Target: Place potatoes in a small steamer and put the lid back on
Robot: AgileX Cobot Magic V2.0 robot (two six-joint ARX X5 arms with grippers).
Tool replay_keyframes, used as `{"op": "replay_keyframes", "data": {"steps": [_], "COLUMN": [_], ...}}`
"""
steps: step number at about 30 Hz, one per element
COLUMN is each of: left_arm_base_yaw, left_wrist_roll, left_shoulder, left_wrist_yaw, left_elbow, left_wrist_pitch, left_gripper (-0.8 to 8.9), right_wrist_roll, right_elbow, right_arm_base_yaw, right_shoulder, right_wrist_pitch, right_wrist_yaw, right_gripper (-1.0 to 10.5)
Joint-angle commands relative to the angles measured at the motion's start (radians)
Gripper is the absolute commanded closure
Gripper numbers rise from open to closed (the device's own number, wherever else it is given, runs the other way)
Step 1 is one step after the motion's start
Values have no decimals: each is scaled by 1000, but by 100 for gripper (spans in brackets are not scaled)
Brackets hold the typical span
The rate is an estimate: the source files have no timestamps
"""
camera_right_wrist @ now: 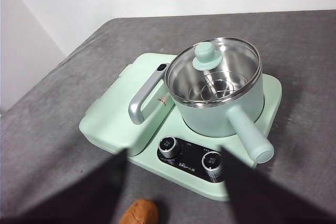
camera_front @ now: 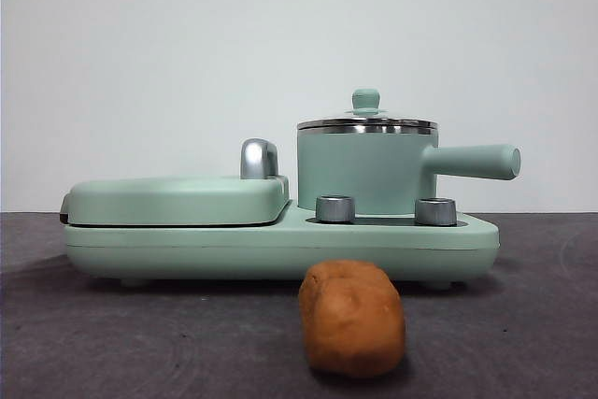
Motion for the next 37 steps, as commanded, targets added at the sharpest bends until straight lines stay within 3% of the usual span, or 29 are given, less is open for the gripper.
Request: {"op": "replay_keyframes", "data": {"steps": [1, 10, 20, 31, 37], "left_arm_base_yaw": [-10, -72, -203, -375, -433], "left_wrist_roll": [14, 6, 8, 109, 122], "left_shoulder": [12, 68, 280, 612, 803], "left_wrist_yaw": [4, 4, -16, -190, -311], "left_elbow": [19, 45, 196, 467, 638], "left_wrist_pitch": [11, 3, -46, -97, -85], "left_gripper": [399, 399, 399, 400, 401], "right_wrist_roll": [23, 42, 48, 49, 49], "right_elbow": [19, 19, 19, 19, 19], "right_arm_base_yaw": [2, 2, 2, 2, 2], "right_shoulder": [4, 4, 4, 4, 4], "right_wrist_pitch": [8, 8, 6, 6, 6], "right_wrist_yaw": [-3, -4, -11, -11, -11], "right_gripper": [490, 482, 482, 482, 482]}}
